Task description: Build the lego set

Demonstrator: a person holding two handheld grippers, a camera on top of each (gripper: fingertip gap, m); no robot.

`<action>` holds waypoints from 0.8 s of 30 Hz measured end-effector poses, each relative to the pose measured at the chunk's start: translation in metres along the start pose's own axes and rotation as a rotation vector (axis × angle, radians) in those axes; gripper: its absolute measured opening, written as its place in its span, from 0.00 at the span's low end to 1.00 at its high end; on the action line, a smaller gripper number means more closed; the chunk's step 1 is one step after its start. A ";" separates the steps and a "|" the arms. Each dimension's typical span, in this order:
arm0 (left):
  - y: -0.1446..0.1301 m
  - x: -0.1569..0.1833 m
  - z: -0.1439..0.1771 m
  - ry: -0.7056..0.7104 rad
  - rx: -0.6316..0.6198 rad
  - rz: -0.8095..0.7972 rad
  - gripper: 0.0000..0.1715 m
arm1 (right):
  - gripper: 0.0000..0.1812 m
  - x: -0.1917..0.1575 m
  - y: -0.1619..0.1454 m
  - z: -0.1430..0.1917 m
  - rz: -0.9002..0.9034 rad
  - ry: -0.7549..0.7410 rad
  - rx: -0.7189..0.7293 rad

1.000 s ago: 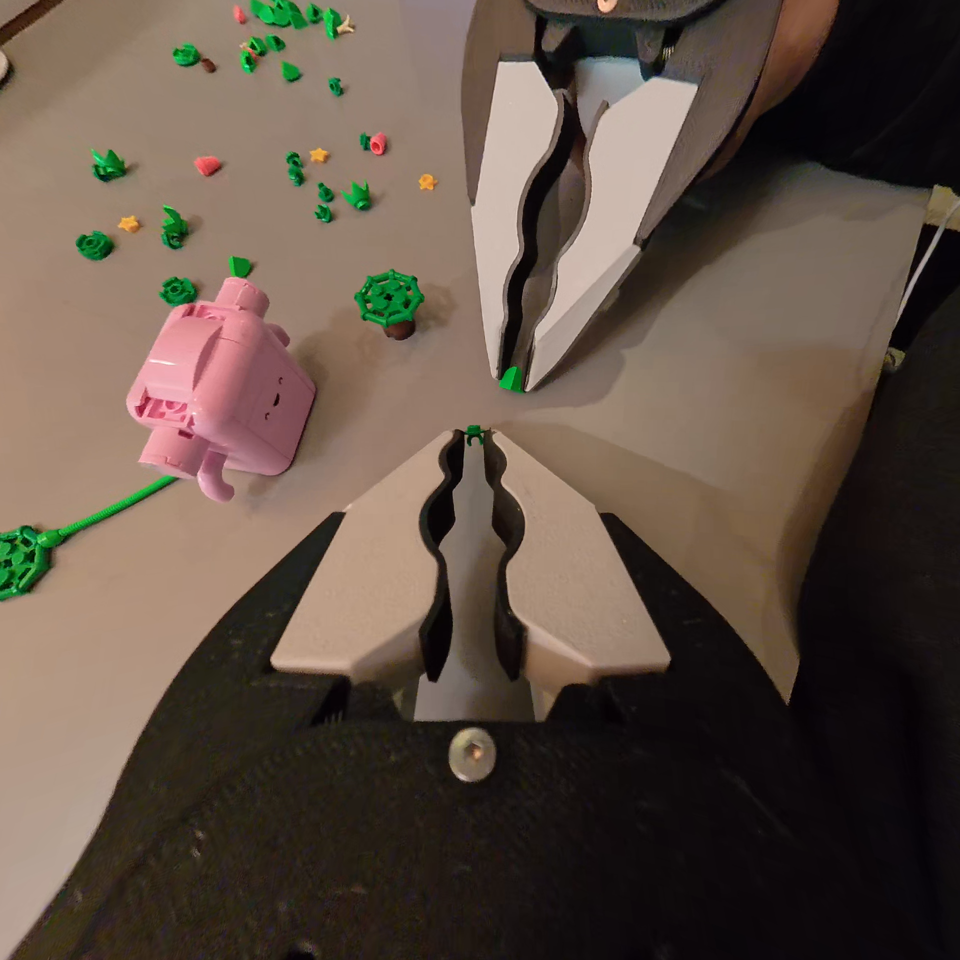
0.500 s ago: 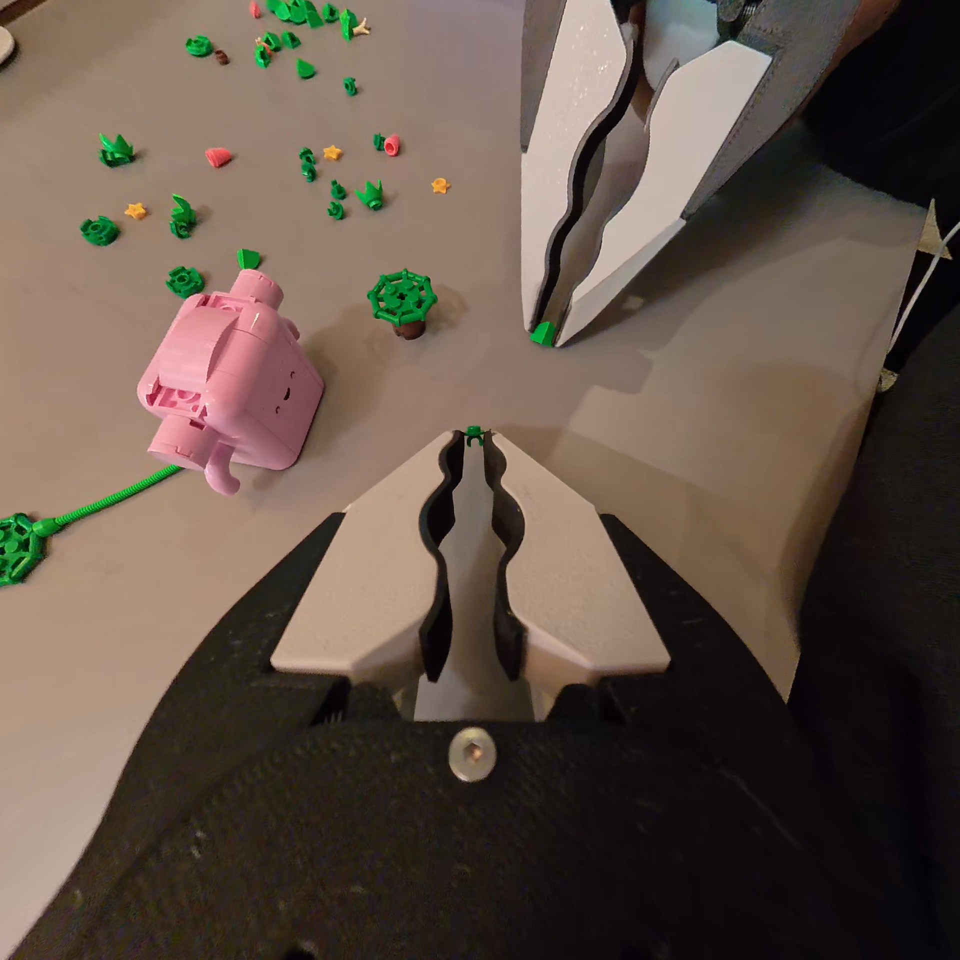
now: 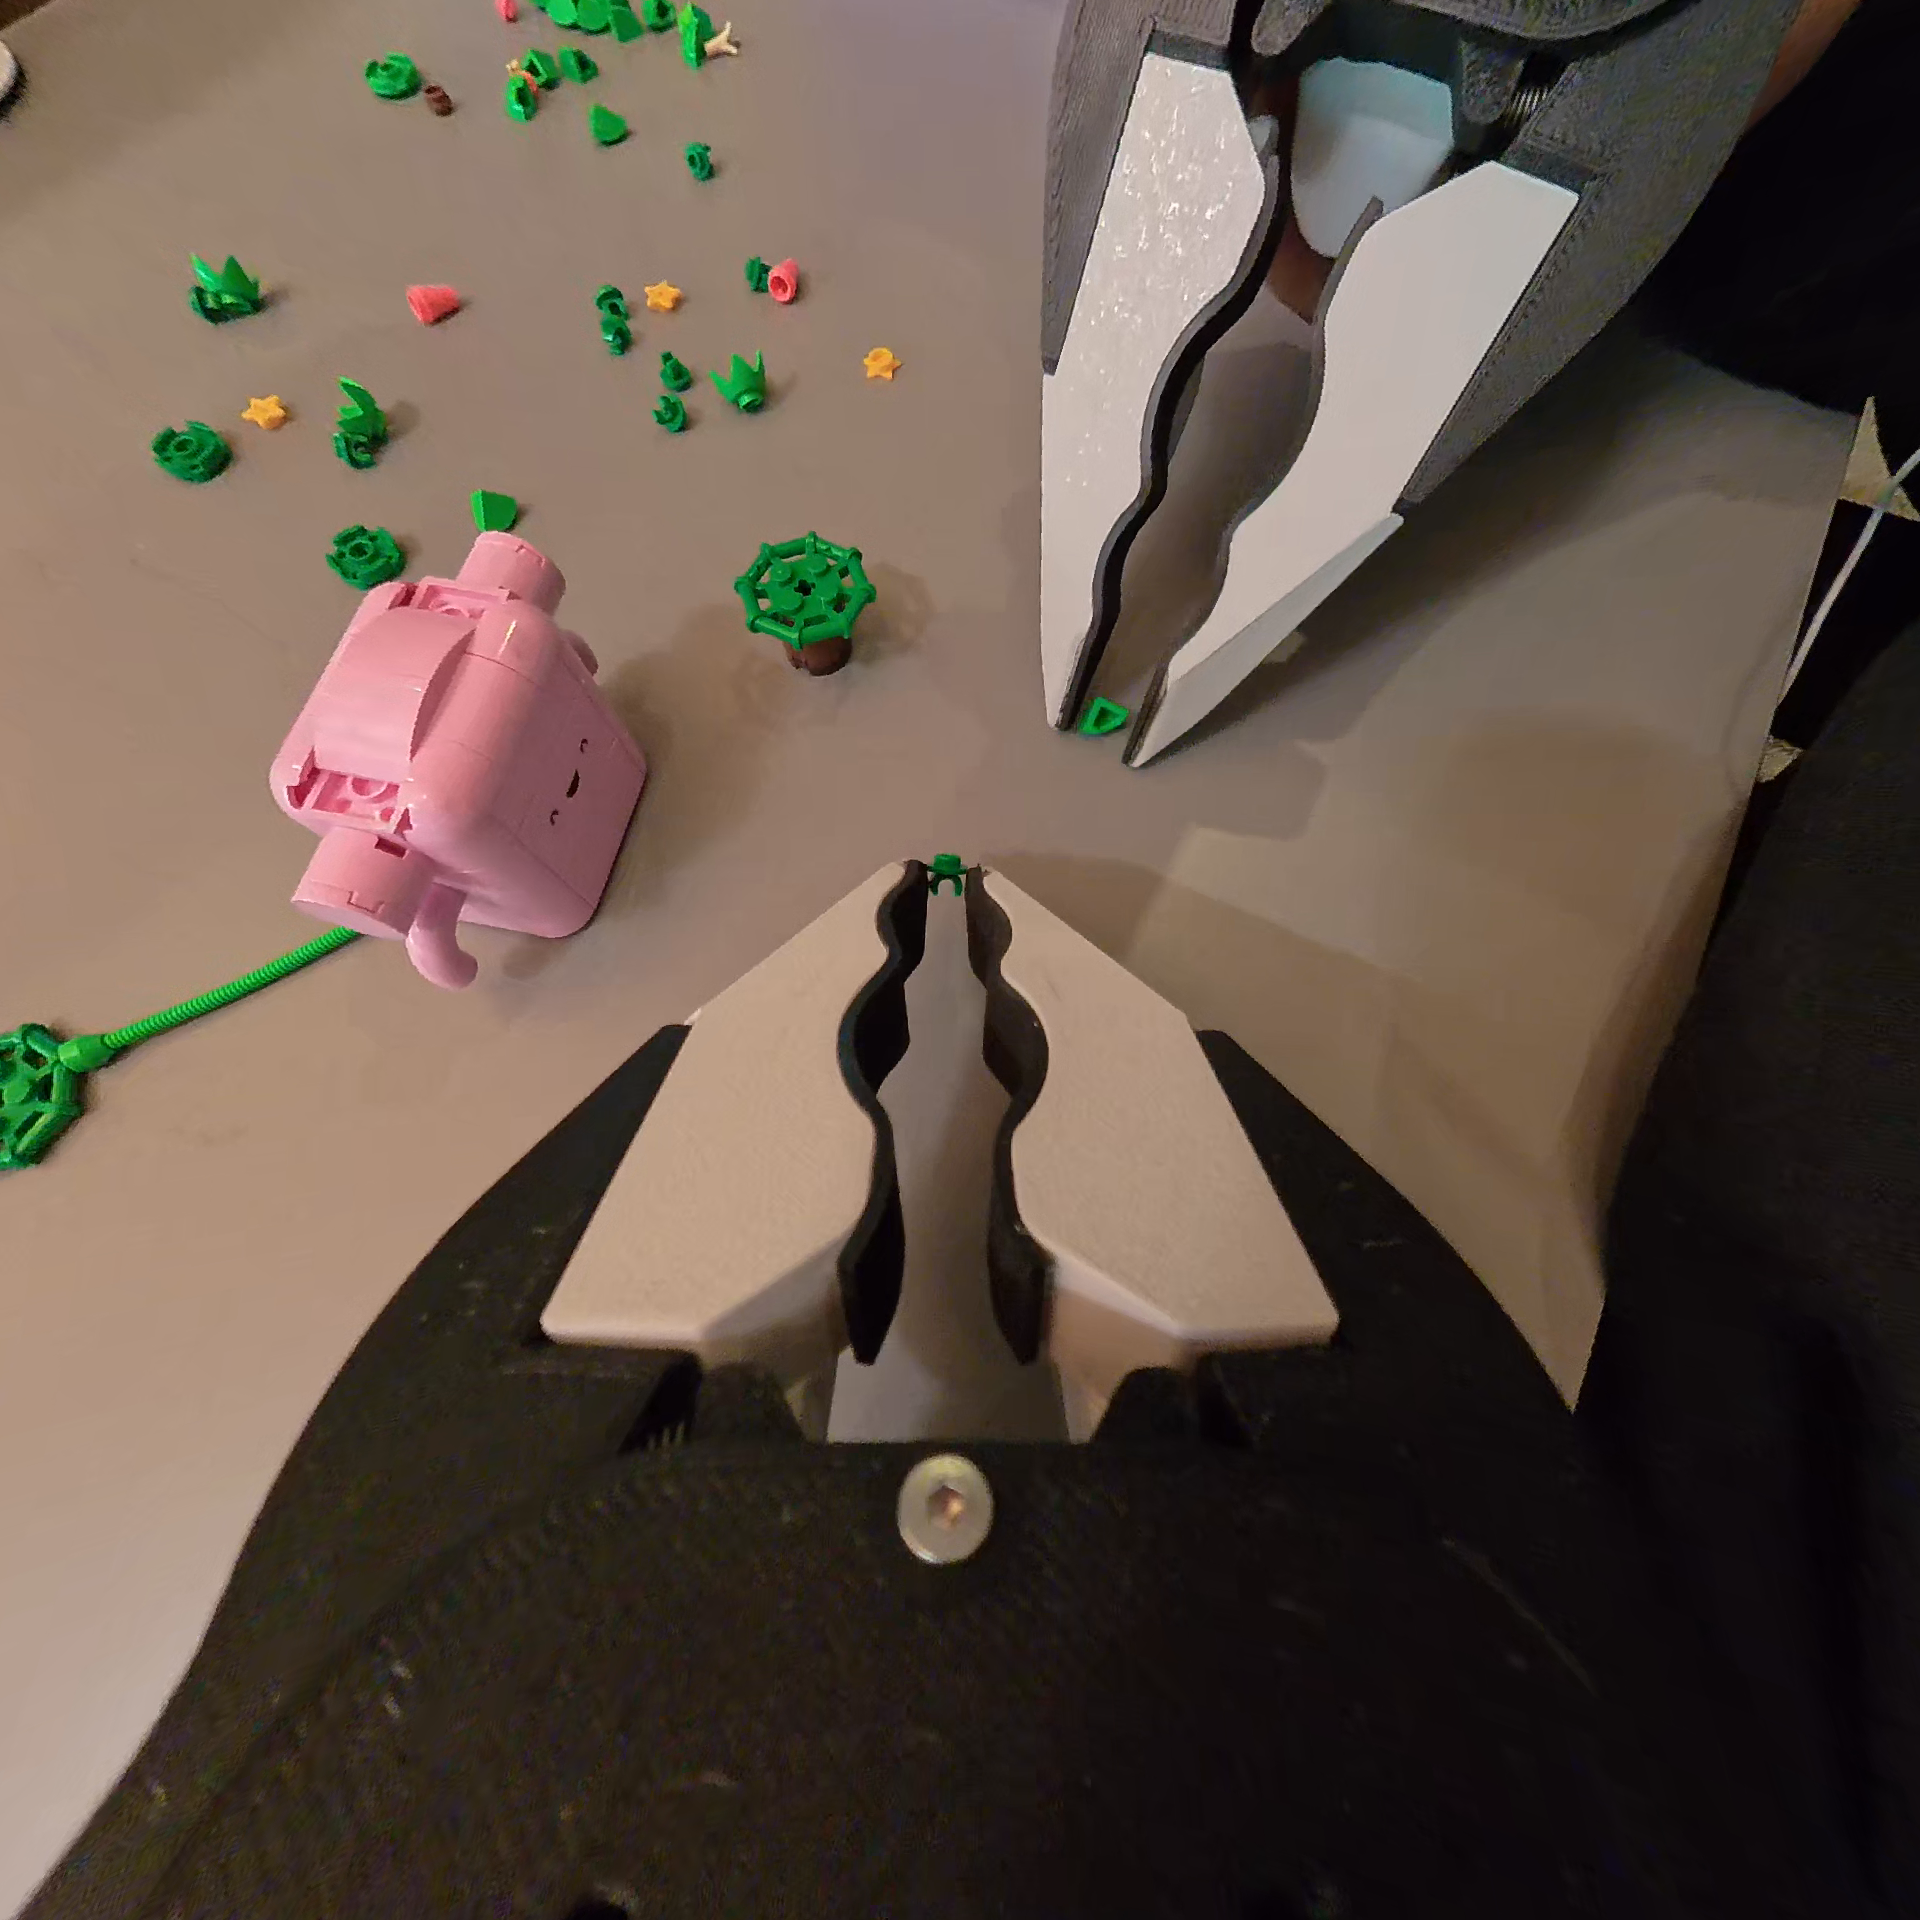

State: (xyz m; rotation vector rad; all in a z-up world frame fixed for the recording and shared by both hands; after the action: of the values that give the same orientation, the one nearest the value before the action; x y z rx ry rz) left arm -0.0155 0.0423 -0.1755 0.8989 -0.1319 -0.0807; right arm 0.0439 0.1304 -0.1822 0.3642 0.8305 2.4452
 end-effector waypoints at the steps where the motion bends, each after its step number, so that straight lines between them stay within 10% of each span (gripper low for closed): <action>1: 0.000 0.000 0.000 0.000 0.000 0.000 0.02 | 0.07 0.000 0.000 0.000 0.000 0.001 0.002; 24: -0.007 0.002 -0.012 -0.037 -0.118 0.010 0.03 | 0.07 0.006 -0.009 0.005 -0.128 0.095 0.067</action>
State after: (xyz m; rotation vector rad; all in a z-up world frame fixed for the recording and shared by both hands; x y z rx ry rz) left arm -0.0119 0.0468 -0.1881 0.7790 -0.1645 -0.0954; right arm 0.0444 0.1428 -0.1833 0.2137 0.9480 2.3353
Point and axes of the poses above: each gripper's, where its closed fingertips meet, z back along the fingers, y out of its top, x = y × z across the jaws, the point moved 5 cm from there along z, back along the fingers, and after that the axes turned 6 degrees about z, right-handed, at the moved point
